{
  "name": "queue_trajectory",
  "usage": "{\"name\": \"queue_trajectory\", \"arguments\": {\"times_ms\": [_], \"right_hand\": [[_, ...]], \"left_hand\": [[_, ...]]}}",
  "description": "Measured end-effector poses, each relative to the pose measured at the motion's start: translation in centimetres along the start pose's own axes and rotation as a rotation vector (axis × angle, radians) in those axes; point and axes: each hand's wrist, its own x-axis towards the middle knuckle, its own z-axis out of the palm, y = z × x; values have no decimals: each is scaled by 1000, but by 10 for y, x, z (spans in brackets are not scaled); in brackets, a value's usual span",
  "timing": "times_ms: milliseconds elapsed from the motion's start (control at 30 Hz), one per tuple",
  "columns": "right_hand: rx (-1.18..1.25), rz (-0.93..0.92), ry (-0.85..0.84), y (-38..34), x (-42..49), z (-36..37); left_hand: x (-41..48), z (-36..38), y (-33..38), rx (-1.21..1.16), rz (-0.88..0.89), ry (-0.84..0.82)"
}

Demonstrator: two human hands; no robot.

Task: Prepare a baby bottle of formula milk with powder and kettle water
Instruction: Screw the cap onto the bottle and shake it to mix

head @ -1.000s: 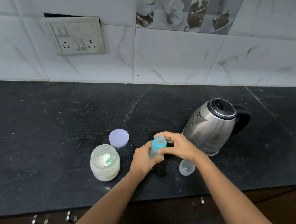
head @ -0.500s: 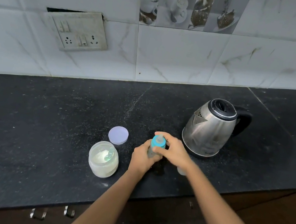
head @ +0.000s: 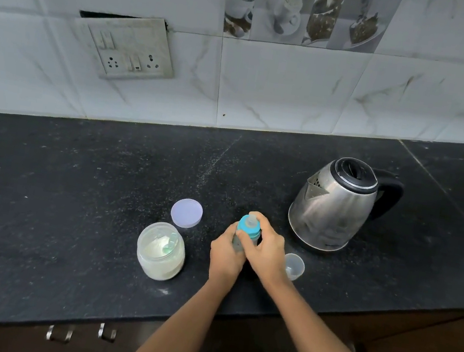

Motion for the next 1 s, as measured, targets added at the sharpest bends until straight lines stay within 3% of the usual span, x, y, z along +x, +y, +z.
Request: {"name": "queue_trajectory", "arguments": {"times_ms": [167,233,367,467,533,633,700,800,900,1000], "right_hand": [[18,127,275,-26,-15,28],[32,181,264,-32,-15,28],[29,148,-58,-16,-5,-9],[-235,15,-149,8,-11,-51],[-461,31,-229,19,-18,-74],[-753,70,-506,28,-21,-92],[-809,57,-621,31,-17,-95],[-693,32,-577,24,-7,-101],[-337,33,-408,4,7,-113],[-8,-61,-370,-24,23,-119]], "left_hand": [[0,3,-1,-62,-30,57],[1,1,-1,-38,-26,32],[5,-7,-5,72,26,-62],[10,-11,-9,54,39,-180],[12,-15,-8,59,30,-225],[15,-18,-4,71,17,-265],[17,-18,-5,74,10,-285],[19,-18,-7,89,6,-297],[20,-19,-8,86,14,-297],[21,-18,-9,76,4,-299]]}}
